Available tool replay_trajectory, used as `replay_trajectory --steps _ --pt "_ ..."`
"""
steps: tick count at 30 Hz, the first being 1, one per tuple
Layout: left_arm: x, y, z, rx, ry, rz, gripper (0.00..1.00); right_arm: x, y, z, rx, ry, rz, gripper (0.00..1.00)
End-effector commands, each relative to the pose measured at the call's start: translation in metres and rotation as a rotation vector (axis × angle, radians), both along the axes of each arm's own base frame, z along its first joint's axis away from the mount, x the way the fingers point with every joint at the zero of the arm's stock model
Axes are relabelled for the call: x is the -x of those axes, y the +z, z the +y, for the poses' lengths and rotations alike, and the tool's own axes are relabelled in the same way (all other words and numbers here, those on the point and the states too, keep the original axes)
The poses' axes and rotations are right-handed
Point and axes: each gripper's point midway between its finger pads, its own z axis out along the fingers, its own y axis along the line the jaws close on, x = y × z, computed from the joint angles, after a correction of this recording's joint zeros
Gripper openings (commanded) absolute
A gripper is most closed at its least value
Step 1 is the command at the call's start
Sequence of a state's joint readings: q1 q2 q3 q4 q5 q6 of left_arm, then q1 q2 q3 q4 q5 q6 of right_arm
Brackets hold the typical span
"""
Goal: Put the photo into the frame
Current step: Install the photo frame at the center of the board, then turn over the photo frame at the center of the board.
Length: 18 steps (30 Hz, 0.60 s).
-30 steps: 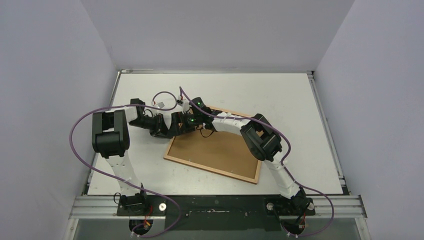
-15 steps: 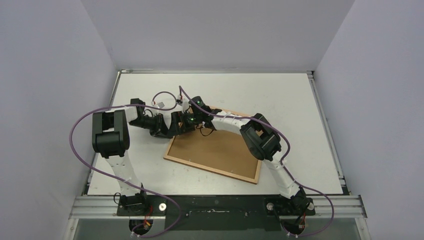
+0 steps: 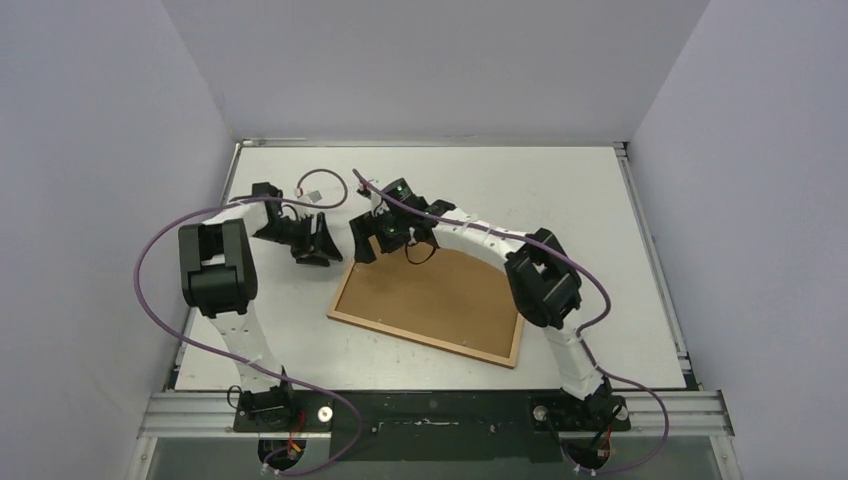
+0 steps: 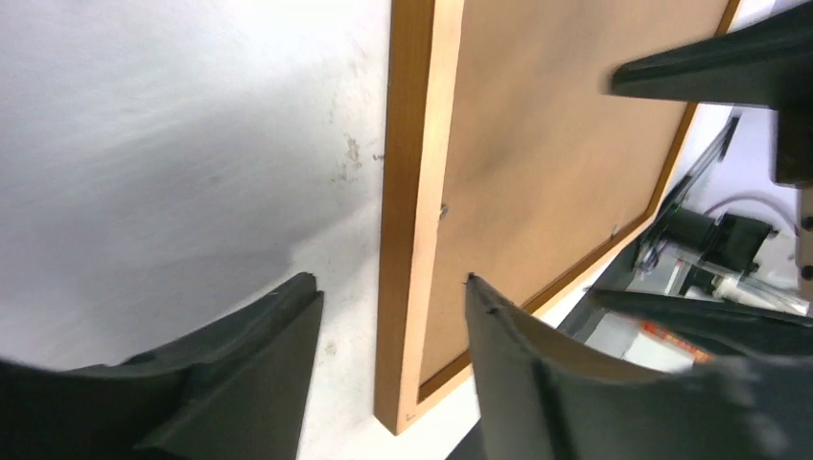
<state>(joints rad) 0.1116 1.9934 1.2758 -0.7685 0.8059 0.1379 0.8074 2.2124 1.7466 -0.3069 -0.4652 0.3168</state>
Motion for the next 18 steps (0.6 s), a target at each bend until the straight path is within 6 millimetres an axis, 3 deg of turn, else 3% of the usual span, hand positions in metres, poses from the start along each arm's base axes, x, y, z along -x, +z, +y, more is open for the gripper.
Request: replay_trajectory --steps 1,2,3,4,7,10,11,14,18 --pt "-0.023 0.061 0.027 -0.066 0.010 -0.168 0.64 -0.020 0.090 -0.060 0.222 -0.123 -0.402 0.90" --pt "-0.025 0.072 0.033 -0.086 0.013 -0.200 0.72 -0.018 0.100 -0.073 0.282 -0.168 -0.464 0.90" --pt "-0.026 0.082 0.041 -0.118 0.019 -0.228 0.92 -0.012 0.113 -0.084 0.326 -0.212 -0.527 0.90" --pt "-0.027 0.094 0.049 -0.154 0.023 -0.261 0.98 -0.009 0.124 -0.095 0.347 -0.256 -0.568 0.90" --pt "-0.031 0.139 0.076 -0.276 0.044 -0.406 0.96 -0.016 0.136 -0.138 0.331 -0.469 -0.578 0.90" --pt "-0.030 0.174 0.099 -0.383 0.044 -0.555 0.97 -0.010 0.105 -0.164 0.269 -0.420 -0.422 0.90" --pt "-0.034 0.180 0.113 -0.454 0.083 -0.587 0.96 -0.006 0.108 -0.170 0.303 -0.437 -0.447 0.90" --pt "-0.032 0.179 0.141 -0.623 0.103 -0.614 0.96 0.025 0.123 -0.162 0.444 -0.390 -0.628 0.90" --pt "-0.022 0.189 0.150 -0.609 0.136 -0.663 0.96 0.063 0.098 -0.144 0.478 -0.234 -0.593 0.90"
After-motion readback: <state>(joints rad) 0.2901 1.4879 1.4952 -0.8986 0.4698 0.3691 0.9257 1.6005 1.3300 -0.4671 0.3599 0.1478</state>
